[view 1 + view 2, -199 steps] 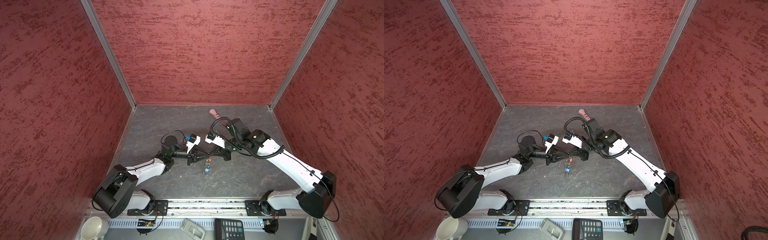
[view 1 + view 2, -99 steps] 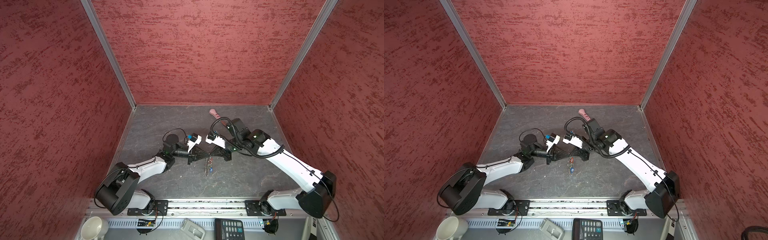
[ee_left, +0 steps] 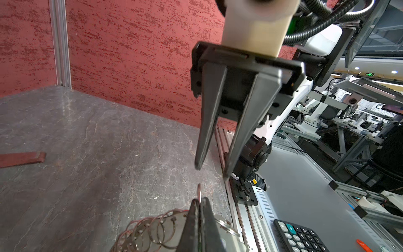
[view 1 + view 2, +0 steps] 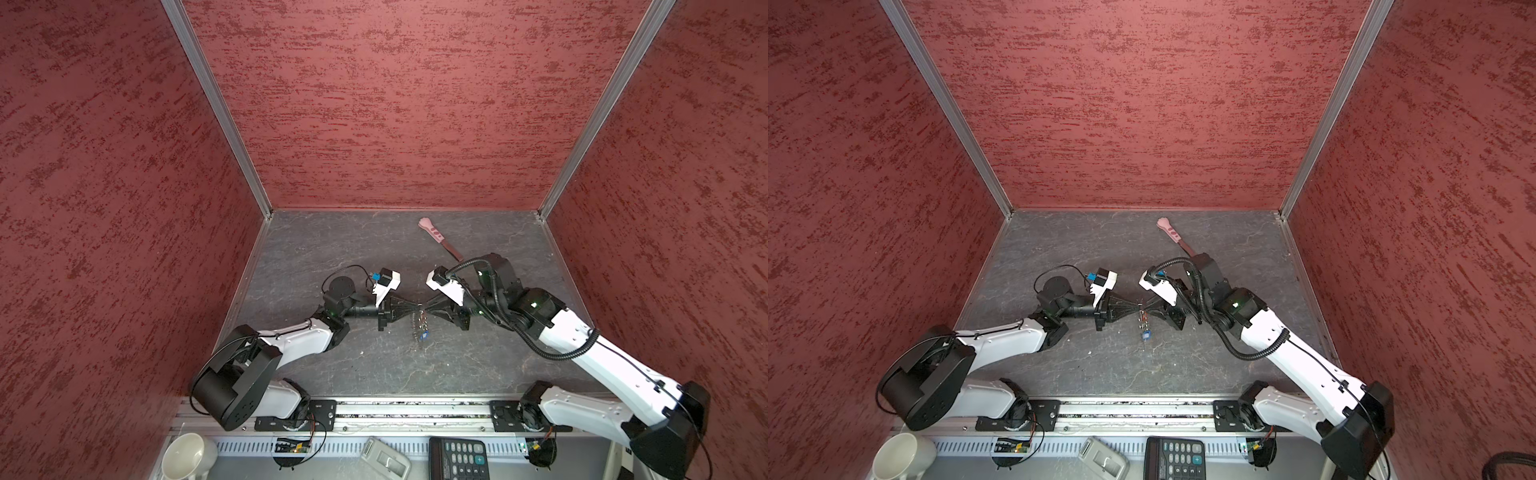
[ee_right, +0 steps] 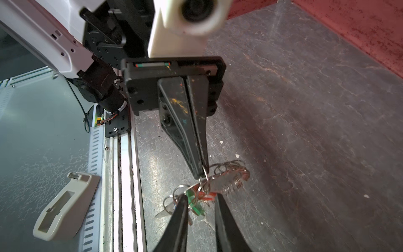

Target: Put the keys on the keyring

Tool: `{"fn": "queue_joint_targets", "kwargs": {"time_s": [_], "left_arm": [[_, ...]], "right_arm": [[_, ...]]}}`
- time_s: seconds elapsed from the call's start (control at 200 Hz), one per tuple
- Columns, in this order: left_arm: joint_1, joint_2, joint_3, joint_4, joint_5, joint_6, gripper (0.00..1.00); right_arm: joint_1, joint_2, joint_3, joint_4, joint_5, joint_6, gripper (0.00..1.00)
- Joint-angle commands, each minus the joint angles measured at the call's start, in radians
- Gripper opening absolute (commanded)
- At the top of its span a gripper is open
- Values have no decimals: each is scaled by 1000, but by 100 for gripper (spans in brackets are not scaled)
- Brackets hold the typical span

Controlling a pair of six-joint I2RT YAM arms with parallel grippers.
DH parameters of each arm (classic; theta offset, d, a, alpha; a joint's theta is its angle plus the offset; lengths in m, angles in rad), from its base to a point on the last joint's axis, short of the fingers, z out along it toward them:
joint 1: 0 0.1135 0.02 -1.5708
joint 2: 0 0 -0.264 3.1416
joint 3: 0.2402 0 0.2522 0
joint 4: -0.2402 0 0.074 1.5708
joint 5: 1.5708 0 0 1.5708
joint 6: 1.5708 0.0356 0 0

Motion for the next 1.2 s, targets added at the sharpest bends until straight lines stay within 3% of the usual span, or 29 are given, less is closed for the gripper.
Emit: {"fn": "queue_joint_targets", "kwargs": {"time_s": [0.0, 0.281, 0.536, 0.776, 0.977, 1.197], "left_arm": [[-13, 11, -1, 103, -51, -16, 0], [-30, 17, 1, 102, -56, -14, 0], [-30, 3, 5, 40, -66, 10, 0], [-29, -21, 14, -41, -80, 56, 0], [-30, -28, 24, -31, -117, 25, 0], [-51, -61, 64, -158, -327, 17, 0]], "right_arm": [[-3, -19, -48, 127, 4, 70, 22], [-3, -16, -98, 203, 41, 77, 18], [-3, -31, -92, 184, 92, 35, 3], [0, -62, -87, 183, 149, -2, 1], [1, -42, -92, 182, 128, 0, 8], [1, -89, -152, 282, 250, 116, 22]]}}
